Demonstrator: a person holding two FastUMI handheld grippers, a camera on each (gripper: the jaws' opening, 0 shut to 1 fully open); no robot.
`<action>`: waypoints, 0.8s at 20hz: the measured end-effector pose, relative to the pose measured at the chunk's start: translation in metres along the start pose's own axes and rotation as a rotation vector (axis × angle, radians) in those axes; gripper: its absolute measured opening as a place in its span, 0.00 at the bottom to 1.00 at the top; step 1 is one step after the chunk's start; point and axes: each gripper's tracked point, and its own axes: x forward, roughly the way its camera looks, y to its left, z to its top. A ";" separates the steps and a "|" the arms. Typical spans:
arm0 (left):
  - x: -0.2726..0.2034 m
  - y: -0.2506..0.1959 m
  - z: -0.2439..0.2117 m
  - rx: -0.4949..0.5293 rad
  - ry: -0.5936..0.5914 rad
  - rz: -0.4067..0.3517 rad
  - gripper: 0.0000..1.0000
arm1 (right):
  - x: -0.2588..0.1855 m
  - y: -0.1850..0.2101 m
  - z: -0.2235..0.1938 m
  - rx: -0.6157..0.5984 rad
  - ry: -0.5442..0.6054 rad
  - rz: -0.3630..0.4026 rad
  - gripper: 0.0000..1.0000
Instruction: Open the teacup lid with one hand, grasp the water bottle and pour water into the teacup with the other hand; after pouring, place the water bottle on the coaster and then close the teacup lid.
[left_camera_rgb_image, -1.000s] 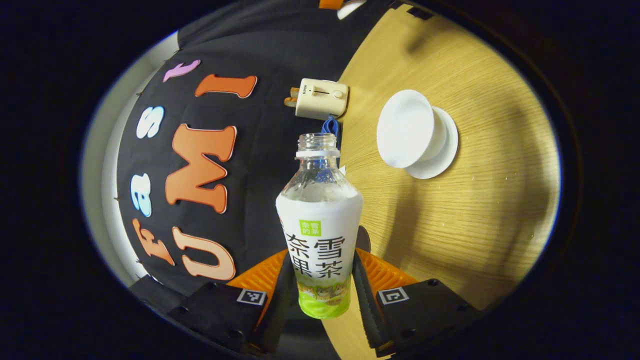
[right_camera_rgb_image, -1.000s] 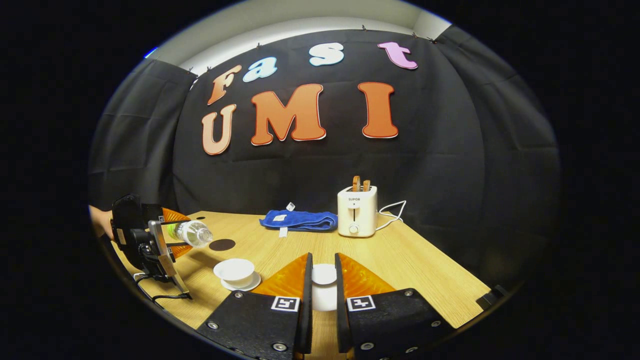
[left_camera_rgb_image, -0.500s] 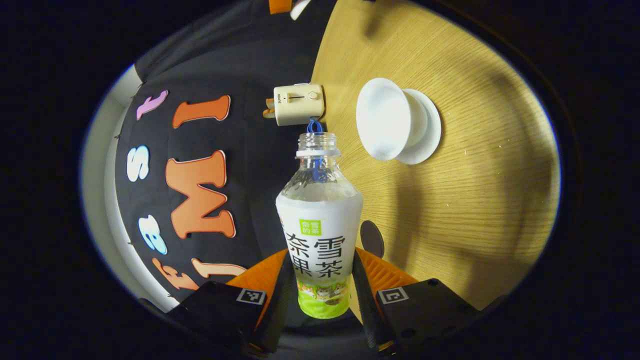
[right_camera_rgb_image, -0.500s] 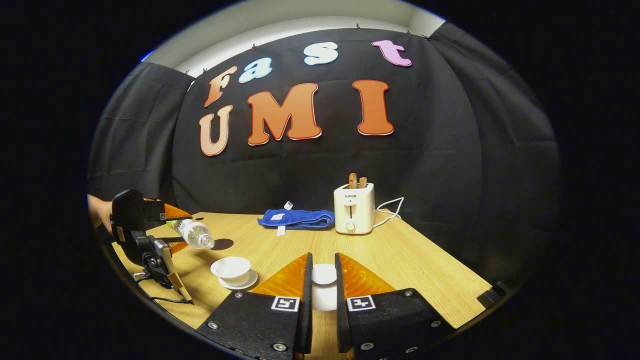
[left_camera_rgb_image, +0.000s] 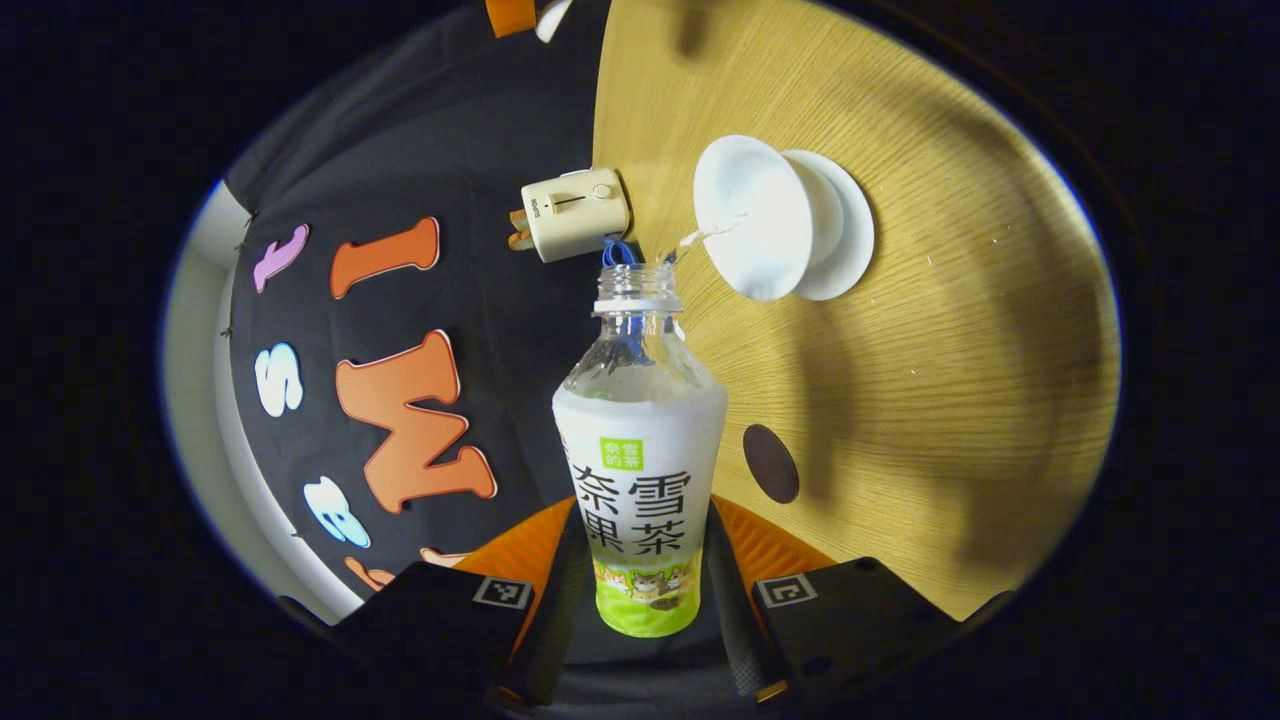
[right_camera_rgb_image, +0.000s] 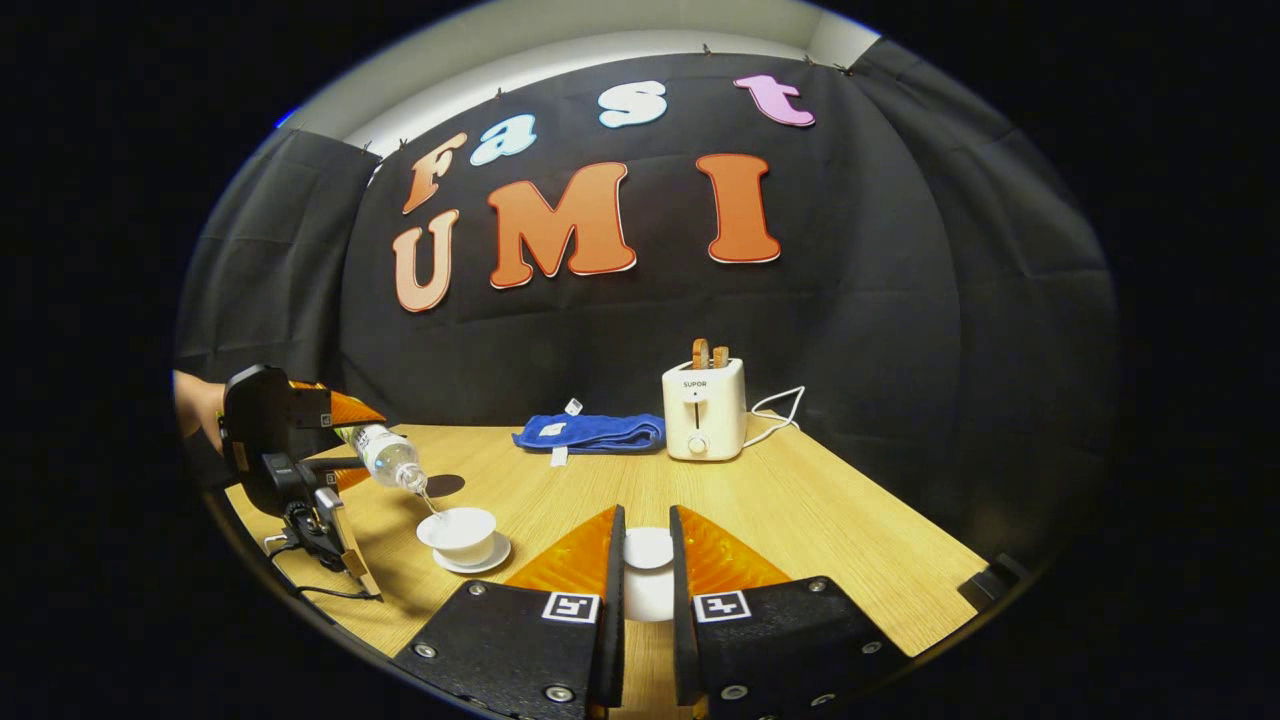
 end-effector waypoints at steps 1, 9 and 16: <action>0.000 0.000 0.000 0.005 0.000 0.002 0.67 | 0.000 0.000 -0.001 0.001 0.002 0.002 0.20; 0.005 0.004 -0.006 0.076 0.027 0.024 0.67 | 0.001 -0.008 -0.002 0.018 -0.001 -0.017 0.20; -0.004 0.011 -0.001 0.160 0.048 0.069 0.67 | 0.000 -0.010 -0.004 0.017 0.005 -0.022 0.20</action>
